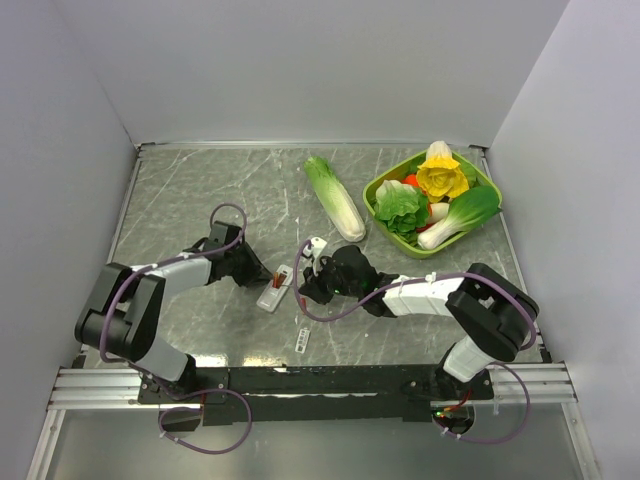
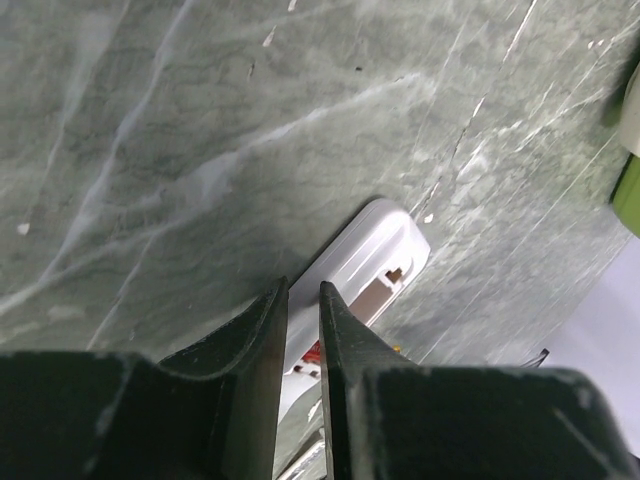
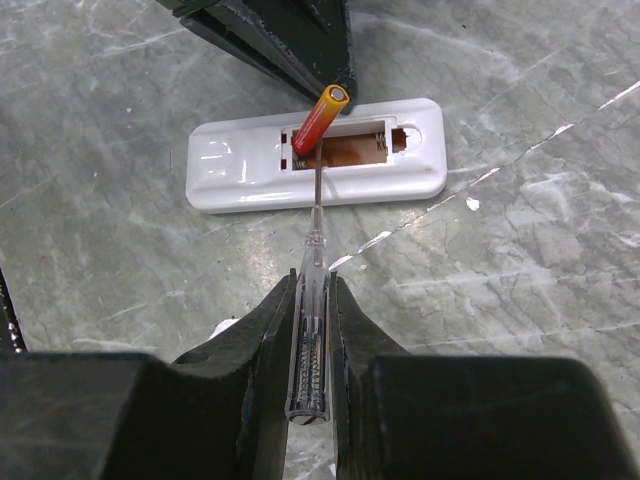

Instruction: Unload the batteries from the remote control

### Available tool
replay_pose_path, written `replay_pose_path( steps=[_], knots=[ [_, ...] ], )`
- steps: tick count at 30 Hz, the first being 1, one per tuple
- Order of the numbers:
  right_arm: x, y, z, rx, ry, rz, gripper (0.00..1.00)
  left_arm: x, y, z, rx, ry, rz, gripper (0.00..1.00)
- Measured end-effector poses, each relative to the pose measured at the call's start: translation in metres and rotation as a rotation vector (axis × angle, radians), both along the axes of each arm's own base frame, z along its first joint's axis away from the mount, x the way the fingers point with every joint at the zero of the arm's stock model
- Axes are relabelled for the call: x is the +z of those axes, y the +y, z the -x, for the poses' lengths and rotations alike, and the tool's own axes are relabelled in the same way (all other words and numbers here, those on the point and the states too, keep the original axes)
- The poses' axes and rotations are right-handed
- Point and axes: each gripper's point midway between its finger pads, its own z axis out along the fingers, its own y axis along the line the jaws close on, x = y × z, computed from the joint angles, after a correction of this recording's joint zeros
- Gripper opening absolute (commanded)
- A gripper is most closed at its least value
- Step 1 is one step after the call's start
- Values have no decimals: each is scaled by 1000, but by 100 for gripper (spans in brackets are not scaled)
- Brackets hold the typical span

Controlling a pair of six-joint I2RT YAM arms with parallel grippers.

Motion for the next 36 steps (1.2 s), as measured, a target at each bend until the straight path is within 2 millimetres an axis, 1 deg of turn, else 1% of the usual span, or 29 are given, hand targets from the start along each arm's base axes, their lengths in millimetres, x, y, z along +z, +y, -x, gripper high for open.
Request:
replay_pose_path(
  steps=[14, 27, 36],
  knots=[
    [1, 2, 3, 25, -18, 16, 0, 1, 5, 10, -1, 17, -19, 23],
    [5, 3, -4, -2, -58, 69, 0, -1, 7, 11, 7, 12, -28, 23],
    [12, -8, -22, -129, -114, 52, 0, -1, 9, 11, 13, 8, -34, 24]
  ],
)
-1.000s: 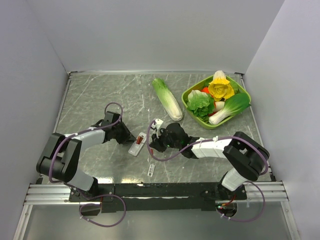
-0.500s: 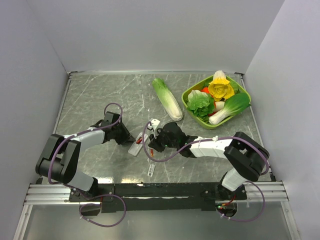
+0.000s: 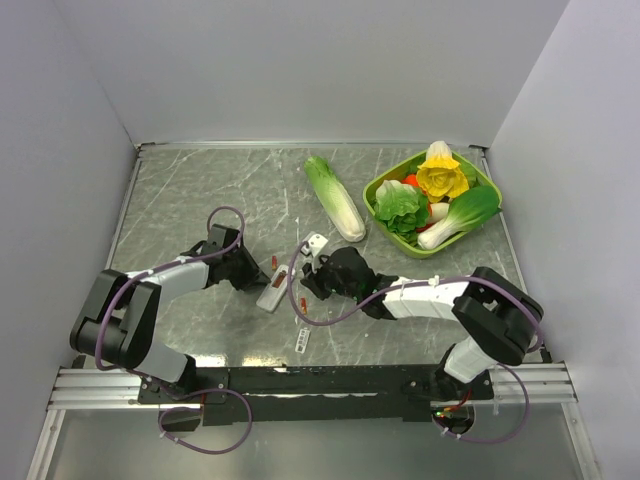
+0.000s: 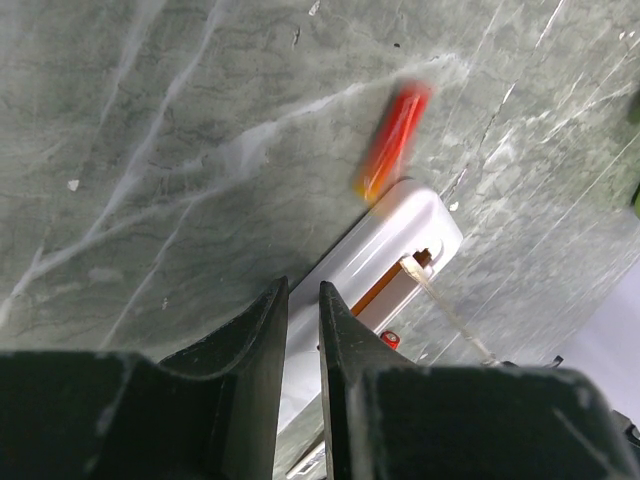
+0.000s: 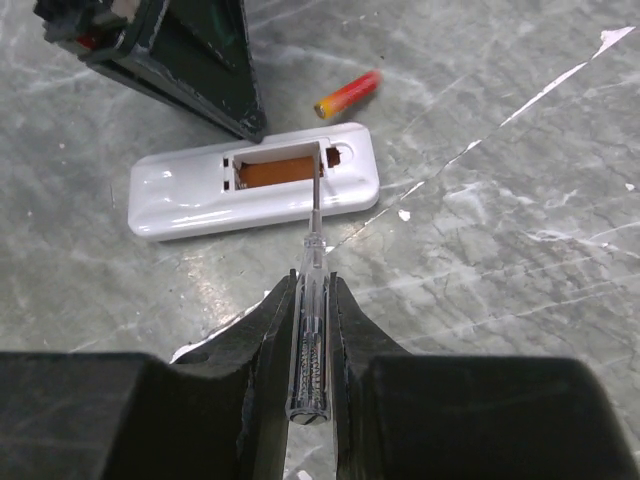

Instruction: Unload the batteries from the remote control

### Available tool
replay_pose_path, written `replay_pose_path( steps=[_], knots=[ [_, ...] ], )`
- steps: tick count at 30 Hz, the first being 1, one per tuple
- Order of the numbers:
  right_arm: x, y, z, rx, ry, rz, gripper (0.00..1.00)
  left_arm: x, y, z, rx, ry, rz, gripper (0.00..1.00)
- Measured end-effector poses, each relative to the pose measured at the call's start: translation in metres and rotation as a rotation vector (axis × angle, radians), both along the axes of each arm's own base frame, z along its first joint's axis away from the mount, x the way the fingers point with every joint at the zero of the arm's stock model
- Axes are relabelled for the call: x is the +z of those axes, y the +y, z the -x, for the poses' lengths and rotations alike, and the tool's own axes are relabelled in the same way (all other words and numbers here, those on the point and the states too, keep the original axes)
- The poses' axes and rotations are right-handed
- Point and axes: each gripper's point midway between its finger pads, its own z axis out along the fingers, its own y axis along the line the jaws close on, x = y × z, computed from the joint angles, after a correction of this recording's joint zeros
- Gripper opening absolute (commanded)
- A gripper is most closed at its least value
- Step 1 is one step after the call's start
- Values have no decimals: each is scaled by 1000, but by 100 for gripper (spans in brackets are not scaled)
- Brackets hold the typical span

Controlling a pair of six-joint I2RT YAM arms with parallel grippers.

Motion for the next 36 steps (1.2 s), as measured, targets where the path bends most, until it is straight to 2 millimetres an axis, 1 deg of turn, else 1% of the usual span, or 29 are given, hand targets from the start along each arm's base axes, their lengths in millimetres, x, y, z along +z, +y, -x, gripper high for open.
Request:
replay_pose_path(
  steps=[9, 14, 15, 18, 20, 22, 24, 25, 26, 28, 30, 34, 36],
  knots=[
    [8, 1, -6, -36, -18, -35, 0, 0, 2, 2, 8, 5, -15, 23],
    [11, -2, -5, -53, -5, -42, 0, 1, 15, 5, 29, 43, -101, 24],
    [13, -3, -5, -63, -3, -44, 0, 4, 18, 5, 32, 50, -120, 26],
    [21, -11, -5, -106, 7, -46, 0, 22, 22, -7, 40, 7, -150, 32],
    [26, -19, -5, -142, 14, -44, 0, 44, 22, -18, 37, -60, -155, 36],
    [33, -30, -5, -192, 14, -42, 0, 65, 22, -27, 36, -125, -154, 38],
    [36, -42, -5, -240, 18, -30, 0, 78, 22, -32, 33, -164, -157, 42],
    [37, -47, -5, -264, 23, -21, 0, 81, 23, -32, 28, -174, -161, 45],
    [35, -55, -5, -293, 30, -2, 0, 83, 24, -32, 20, -182, -165, 49],
    [31, -65, -3, -331, 45, 22, 0, 83, 25, -29, 5, -181, -172, 54],
    [25, -77, 2, -365, 63, 45, 0, 86, 26, -25, -4, -185, -177, 62],
    [4, -103, 15, -435, 122, 103, 4, 102, 30, -18, -7, -223, -179, 99],
    [-5, -112, 21, -458, 149, 127, 5, 109, 32, -16, -10, -243, -181, 99]
  ],
)
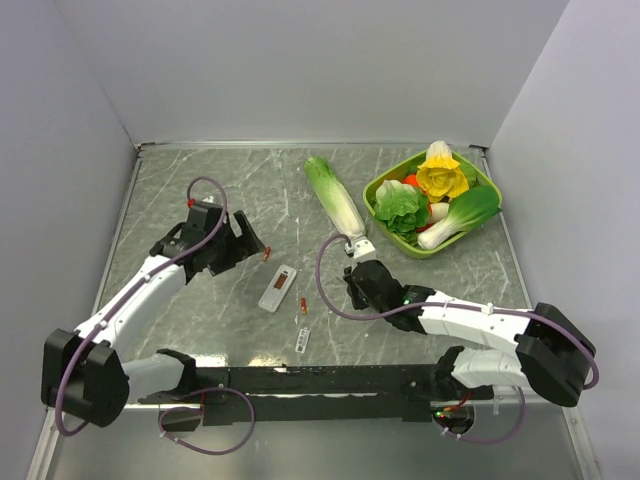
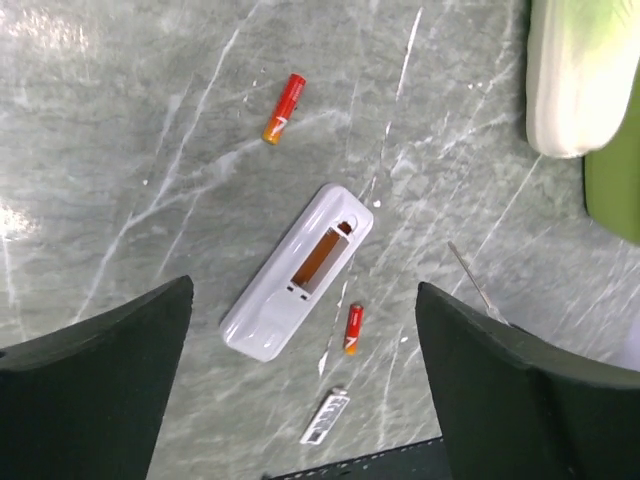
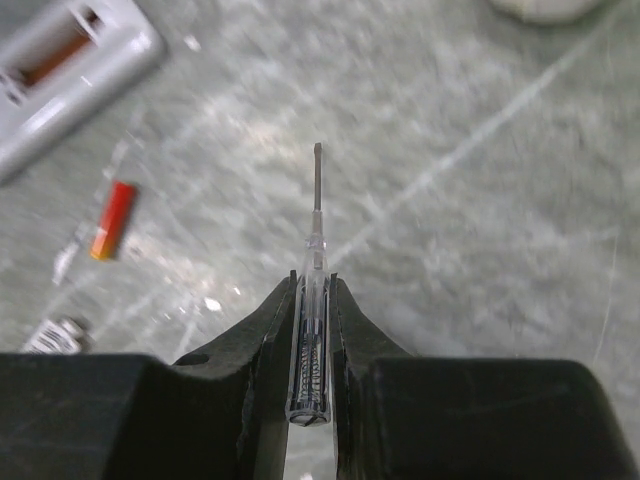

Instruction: Unload the batteries from the remote control

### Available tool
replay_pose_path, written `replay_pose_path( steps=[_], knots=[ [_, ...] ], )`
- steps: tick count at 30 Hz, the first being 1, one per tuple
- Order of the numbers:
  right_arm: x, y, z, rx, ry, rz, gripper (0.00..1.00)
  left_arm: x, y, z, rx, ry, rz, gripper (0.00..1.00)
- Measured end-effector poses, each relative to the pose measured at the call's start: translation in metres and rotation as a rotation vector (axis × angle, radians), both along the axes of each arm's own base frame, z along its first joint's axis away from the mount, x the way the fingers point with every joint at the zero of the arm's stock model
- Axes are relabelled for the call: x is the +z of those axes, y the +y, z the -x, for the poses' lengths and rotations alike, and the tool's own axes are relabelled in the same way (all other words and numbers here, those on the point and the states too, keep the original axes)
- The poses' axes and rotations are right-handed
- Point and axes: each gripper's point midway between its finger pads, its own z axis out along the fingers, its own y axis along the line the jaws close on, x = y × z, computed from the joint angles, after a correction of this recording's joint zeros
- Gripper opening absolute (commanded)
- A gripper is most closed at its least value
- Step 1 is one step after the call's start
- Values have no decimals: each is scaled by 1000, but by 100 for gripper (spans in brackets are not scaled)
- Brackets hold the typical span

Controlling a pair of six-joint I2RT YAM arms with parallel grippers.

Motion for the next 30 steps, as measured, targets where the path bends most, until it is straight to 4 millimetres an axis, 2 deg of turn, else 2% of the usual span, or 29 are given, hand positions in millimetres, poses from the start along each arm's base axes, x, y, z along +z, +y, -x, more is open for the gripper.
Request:
replay_pose_path(
  steps=[5, 12, 15, 19, 23, 25, 26, 27, 29, 30],
  knots=[
    [-11, -8, 7, -48, 36, -19, 11, 8, -2, 8, -24, -27, 25, 99],
    [-27, -10, 14, -98, 66, -85, 29, 17, -19, 21, -178, -150, 101, 100],
    [-40, -11, 21, -97, 98, -81, 34, 29, -14, 32, -198, -306, 124, 100],
    [-55, -12, 26, -104, 143, -55, 40, 55, -4, 40, -163, -511, 149, 99],
    [-54, -8, 25, -109, 143, -78, 45, 73, 7, 38, -111, -618, 141, 99],
    [-53, -7, 26, -107, 144, -80, 55, 75, 9, 37, -107, -632, 130, 99],
    [-52, -7, 26, -105, 143, -82, 75, 75, 9, 37, -106, -634, 127, 99],
    [-49, -7, 27, -102, 142, -86, 84, 74, 10, 36, -105, -634, 122, 99],
    [-40, -8, 28, -96, 130, -99, 98, 73, 10, 36, -105, -629, 116, 99],
    [-33, -8, 28, -88, 116, -110, 100, 72, 10, 36, -106, -627, 113, 99]
  ],
)
